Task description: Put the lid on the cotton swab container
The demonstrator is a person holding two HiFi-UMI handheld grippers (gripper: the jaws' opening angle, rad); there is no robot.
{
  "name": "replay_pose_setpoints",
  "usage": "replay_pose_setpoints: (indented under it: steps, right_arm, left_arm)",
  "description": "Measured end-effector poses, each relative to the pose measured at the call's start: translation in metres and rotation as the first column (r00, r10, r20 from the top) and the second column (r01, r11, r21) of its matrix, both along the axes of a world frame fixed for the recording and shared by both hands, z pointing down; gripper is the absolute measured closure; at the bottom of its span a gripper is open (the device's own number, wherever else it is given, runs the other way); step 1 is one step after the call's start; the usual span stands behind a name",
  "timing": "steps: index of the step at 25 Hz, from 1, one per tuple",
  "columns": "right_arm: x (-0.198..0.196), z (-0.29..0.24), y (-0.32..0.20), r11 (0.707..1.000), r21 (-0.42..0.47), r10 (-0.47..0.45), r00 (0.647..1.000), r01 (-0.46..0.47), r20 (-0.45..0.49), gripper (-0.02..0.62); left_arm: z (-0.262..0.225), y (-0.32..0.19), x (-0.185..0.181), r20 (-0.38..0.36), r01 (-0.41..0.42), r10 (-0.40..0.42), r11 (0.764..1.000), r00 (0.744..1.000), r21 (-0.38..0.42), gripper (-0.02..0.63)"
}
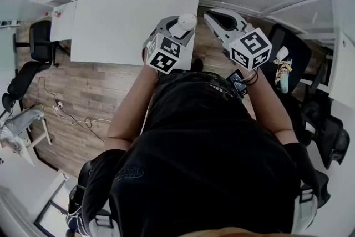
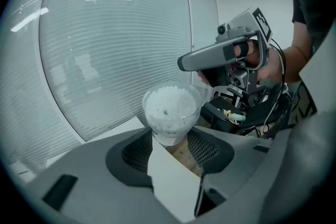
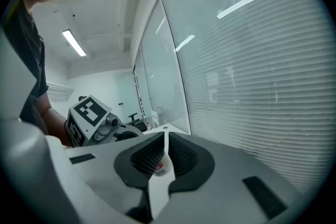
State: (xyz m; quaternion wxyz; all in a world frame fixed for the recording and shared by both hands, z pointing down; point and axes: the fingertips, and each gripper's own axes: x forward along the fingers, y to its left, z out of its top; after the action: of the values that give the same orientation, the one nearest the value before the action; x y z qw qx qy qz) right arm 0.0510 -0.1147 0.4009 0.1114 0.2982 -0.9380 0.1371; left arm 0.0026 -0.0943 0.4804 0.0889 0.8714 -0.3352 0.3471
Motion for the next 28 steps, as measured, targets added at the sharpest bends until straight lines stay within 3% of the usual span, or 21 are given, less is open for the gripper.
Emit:
replay_pose_setpoints:
  steps: [16, 28]
  right_arm:
    - [-0.010, 0.036, 0.011, 0.999, -0.041, 0.005, 1.000, -0.006, -0.025, 0.571]
    - [0.003, 0.047, 0.016, 0.999, -0.049, 0.002, 0.999, -0.004, -0.053, 0.572]
  left_arm:
    - [0.017, 0.010, -0.040, 0.000, 0.067, -0.067, 0.998, 0.998, -0.019, 0.383]
    - [0.025, 0.016, -0.045, 0.002, 0.088, -0.088, 0.996, 0.996, -0.032, 0.383]
